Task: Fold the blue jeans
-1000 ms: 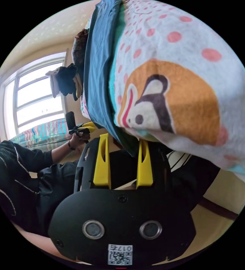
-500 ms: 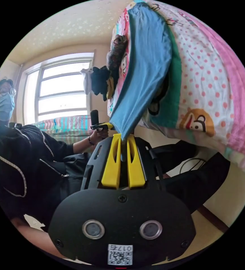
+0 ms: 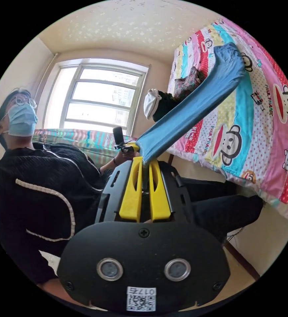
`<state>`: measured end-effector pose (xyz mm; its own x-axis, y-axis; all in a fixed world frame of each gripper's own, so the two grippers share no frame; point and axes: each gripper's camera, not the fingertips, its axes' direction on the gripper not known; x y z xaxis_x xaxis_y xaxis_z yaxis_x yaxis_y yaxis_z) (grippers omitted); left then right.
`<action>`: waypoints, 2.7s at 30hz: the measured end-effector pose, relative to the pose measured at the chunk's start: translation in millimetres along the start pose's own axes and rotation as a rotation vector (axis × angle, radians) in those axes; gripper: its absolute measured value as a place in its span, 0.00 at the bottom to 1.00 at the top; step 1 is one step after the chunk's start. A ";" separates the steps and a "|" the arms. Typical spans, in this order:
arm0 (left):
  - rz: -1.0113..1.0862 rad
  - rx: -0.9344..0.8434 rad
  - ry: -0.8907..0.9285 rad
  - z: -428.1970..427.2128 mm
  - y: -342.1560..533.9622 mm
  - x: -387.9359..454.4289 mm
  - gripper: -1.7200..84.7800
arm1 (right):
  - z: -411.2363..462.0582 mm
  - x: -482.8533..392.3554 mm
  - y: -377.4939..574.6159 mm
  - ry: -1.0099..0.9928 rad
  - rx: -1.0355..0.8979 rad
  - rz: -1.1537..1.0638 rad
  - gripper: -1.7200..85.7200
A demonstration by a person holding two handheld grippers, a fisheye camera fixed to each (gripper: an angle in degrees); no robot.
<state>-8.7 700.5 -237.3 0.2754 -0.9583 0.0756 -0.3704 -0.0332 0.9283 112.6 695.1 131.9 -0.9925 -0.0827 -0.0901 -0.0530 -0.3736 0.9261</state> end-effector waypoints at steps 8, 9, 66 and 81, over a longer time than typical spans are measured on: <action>0.028 -0.080 -0.126 14.5 -1.9 67.9 0.05 | -1.8 -50.7 21.4 0.088 0.006 -0.016 0.04; 0.017 -0.082 -0.155 25.2 -3.0 59.5 0.05 | -0.9 -45.1 17.6 0.096 0.005 -0.004 0.04; -0.248 -0.211 -0.271 250.4 -3.0 -445.1 0.14 | -12.0 417.1 -145.4 0.189 0.194 0.379 0.15; -0.281 -0.194 -0.291 234.5 34.3 -408.4 0.14 | -56.1 415.0 -109.9 0.203 0.233 0.376 0.15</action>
<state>-341.9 1024.3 -321.7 0.0704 -0.9606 -0.2687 -0.1357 -0.2761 0.9515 -287.2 650.0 -27.9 -0.9075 -0.3590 0.2181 0.2587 -0.0686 0.9635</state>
